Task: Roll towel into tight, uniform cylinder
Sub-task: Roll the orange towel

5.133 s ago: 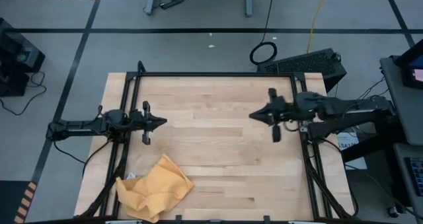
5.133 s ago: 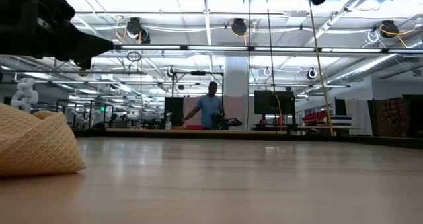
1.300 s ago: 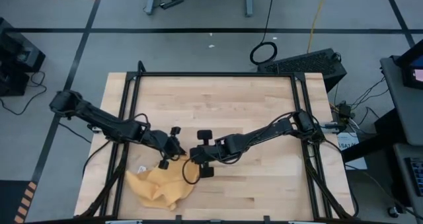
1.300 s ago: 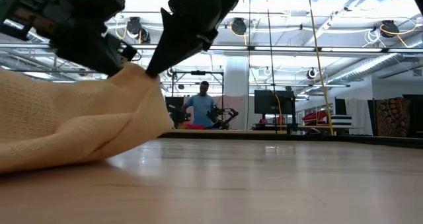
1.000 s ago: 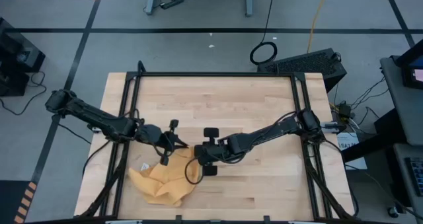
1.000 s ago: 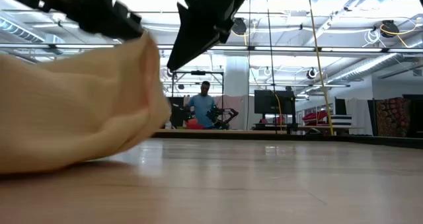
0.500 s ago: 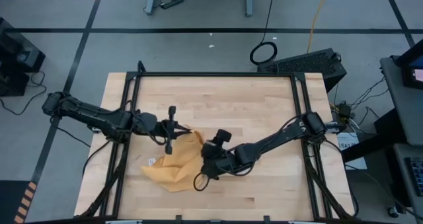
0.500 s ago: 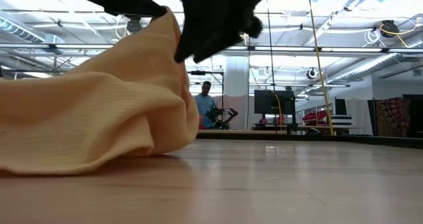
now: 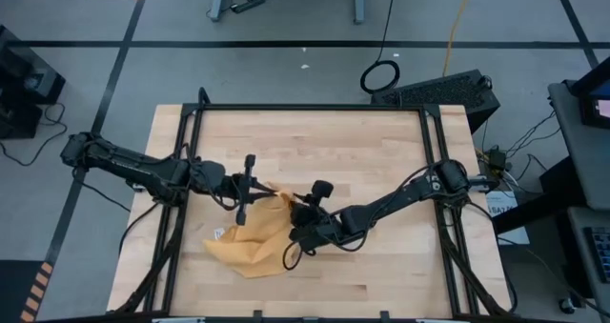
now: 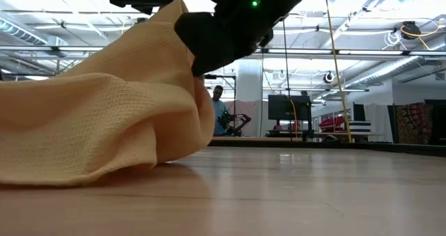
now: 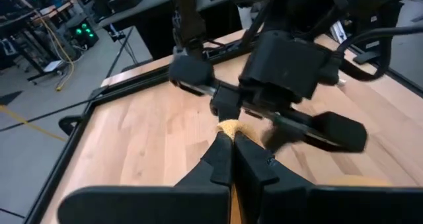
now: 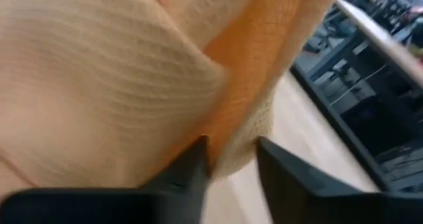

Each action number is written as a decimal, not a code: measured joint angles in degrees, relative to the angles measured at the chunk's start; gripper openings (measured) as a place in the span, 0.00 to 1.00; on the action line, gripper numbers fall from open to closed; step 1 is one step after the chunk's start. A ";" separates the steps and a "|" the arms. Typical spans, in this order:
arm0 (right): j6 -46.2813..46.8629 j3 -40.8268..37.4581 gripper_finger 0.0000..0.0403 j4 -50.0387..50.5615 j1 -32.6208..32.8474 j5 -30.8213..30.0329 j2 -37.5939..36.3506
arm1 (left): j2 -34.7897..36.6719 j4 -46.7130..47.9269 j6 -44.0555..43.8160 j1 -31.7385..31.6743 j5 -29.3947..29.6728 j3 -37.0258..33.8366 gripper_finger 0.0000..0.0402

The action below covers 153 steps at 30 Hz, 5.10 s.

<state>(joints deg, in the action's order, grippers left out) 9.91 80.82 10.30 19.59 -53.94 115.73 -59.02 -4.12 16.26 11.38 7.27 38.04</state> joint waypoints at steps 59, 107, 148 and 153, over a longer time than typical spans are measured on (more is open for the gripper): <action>4.85 0.09 0.00 33.49 8.15 7.38 -30.54 | -17.37 -13.89 -28.48 10.17 14.76 -15.54 0.59; 7.69 0.09 0.00 35.37 8.26 8.06 -30.54 | -27.04 3.87 -8.28 3.32 14.01 -4.67 0.12; 7.43 -0.04 0.00 35.80 8.26 9.46 -30.54 | -33.68 12.08 28.32 5.09 19.27 2.34 0.03; 8.41 -1.93 0.00 35.58 8.26 9.55 -30.54 | -29.62 12.08 23.60 6.37 25.97 2.36 0.01</action>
<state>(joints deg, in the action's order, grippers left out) 18.33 78.89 45.88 27.86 -44.39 85.19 -88.64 7.96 39.86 17.75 33.23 40.40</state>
